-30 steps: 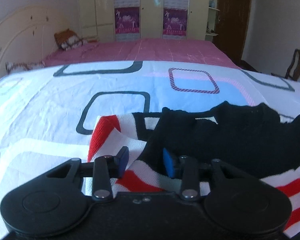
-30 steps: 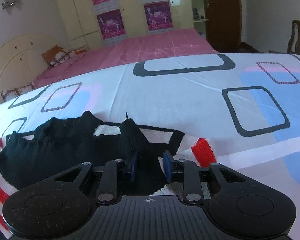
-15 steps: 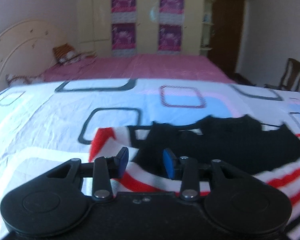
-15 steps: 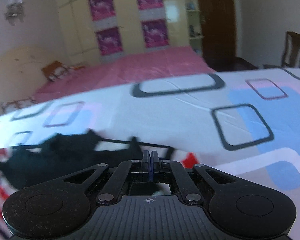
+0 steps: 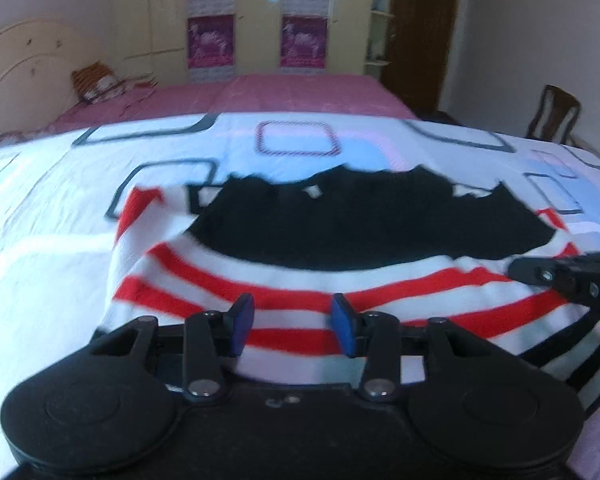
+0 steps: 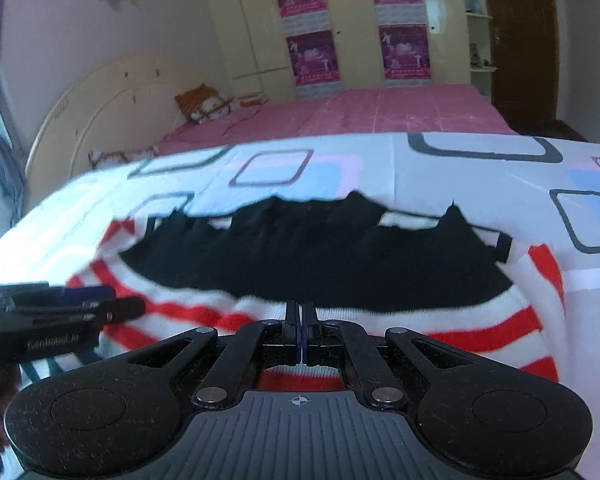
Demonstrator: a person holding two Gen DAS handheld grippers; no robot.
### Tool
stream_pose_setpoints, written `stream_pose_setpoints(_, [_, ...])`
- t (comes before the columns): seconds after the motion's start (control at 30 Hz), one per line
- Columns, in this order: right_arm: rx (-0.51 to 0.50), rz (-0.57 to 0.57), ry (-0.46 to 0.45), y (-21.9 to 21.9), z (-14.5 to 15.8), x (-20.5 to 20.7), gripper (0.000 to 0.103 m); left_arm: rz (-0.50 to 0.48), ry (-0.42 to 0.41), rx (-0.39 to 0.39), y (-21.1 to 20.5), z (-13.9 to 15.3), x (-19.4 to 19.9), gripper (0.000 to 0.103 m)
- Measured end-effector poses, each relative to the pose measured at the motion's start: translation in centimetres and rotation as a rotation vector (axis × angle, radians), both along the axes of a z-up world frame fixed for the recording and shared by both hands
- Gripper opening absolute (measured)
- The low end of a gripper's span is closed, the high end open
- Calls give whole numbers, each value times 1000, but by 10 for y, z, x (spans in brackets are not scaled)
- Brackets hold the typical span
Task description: Fold small clothes
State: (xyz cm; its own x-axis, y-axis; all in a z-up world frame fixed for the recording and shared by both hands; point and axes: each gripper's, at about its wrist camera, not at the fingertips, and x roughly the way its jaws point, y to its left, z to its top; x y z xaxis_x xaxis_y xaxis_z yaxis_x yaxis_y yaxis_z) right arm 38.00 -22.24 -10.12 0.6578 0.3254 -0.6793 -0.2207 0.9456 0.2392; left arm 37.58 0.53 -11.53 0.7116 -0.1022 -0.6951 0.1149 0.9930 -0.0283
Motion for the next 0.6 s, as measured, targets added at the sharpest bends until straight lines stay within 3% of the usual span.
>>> stream_pose_setpoints(0.27, [-53, -164, 26, -56, -21, -8, 0, 76, 14, 15, 36, -1, -4, 45])
stream_pose_setpoints(0.47, [-58, -184, 27, -56, -15, -15, 0, 103, 36, 26, 33, 2, 0, 44])
stream_pose_setpoints(0.6, [-2, -165, 9, -49, -2, -23, 0, 110, 55, 26, 30, 7, 0, 43])
